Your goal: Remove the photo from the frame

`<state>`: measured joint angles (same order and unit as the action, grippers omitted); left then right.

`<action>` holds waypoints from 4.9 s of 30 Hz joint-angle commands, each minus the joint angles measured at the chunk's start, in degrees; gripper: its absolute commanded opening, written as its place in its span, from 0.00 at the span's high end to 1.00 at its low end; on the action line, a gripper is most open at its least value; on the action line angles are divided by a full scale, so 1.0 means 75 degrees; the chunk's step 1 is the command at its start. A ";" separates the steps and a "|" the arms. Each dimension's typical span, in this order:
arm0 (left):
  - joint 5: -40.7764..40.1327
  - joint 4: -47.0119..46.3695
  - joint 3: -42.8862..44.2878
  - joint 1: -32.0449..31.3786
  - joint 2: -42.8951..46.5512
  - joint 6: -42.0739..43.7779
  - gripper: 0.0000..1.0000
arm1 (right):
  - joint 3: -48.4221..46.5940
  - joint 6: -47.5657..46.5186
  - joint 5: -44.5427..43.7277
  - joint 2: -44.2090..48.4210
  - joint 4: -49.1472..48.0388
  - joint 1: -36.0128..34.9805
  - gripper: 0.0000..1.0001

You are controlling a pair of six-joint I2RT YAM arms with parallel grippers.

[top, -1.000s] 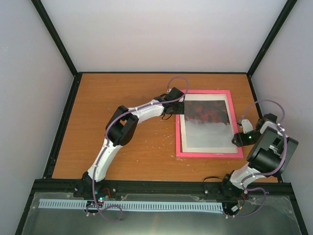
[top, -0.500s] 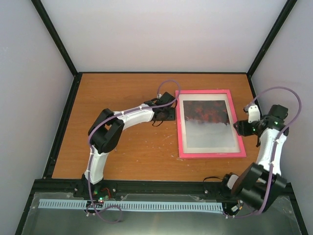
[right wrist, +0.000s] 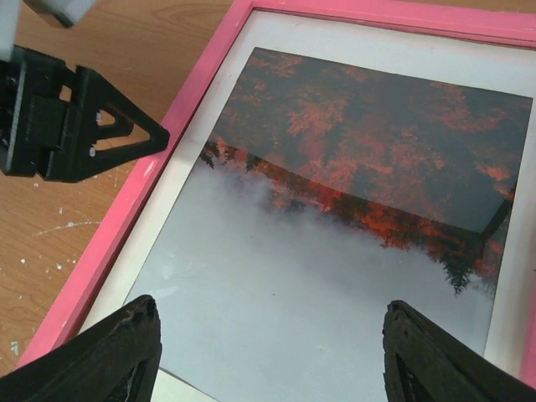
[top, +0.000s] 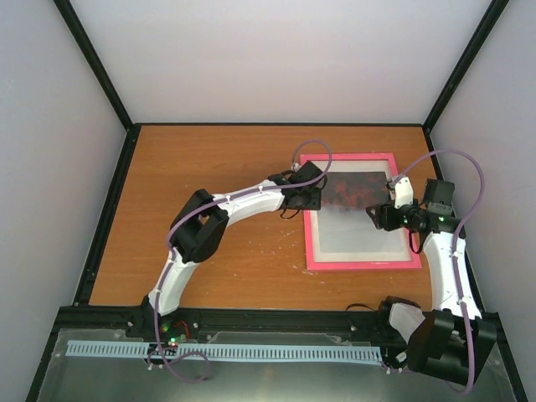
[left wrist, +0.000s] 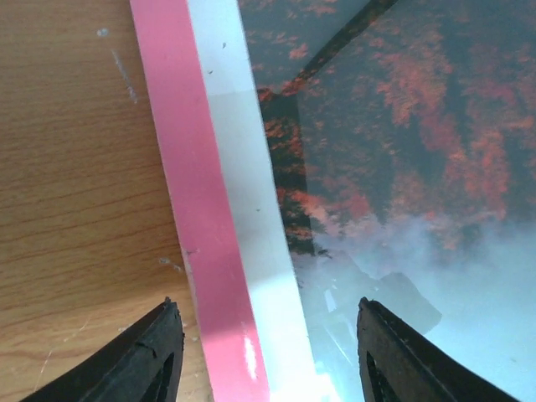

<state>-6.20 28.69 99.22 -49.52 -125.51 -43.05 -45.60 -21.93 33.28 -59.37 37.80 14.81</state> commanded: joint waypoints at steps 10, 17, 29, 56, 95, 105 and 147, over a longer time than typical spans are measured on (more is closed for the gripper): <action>-0.0155 0.0833 0.0883 -0.0069 -0.1072 -0.0282 0.50 | 0.0037 0.0103 0.0046 -0.0059 -0.0283 -0.0044 0.29; -0.0520 0.0411 0.0634 -0.0066 -0.0830 -0.0645 0.74 | 0.0031 0.0058 0.0059 -0.0098 -0.0272 -0.0034 0.30; -0.0591 -0.0292 0.0534 0.0014 -0.0083 -0.0938 0.96 | -0.0054 -0.0045 0.0443 0.0383 -0.0130 -0.0033 0.30; 0.0021 -0.2471 -0.5136 0.3359 0.3648 0.1965 0.99 | -0.0013 -0.0540 0.1891 0.1438 0.0076 -0.0026 0.30; 0.1123 -0.3169 -0.4929 0.5946 0.2438 0.3486 0.72 | 0.0056 -0.0649 0.1856 0.1126 0.0052 -0.0021 0.29; 0.1001 -0.3335 -0.5104 0.5946 0.2872 0.3318 0.57 | 0.0066 -0.0654 0.1847 0.1086 0.0034 -0.0026 0.29; 0.3033 -0.3593 -0.6121 -0.1112 0.3951 0.0699 0.41 | 0.0721 -0.3462 -0.1231 -0.1355 0.1090 -0.0023 0.32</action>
<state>13.63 4.69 52.27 -57.30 -93.19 -33.85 -40.91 -46.61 26.79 -69.43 45.87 14.79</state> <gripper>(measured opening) 0.592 0.687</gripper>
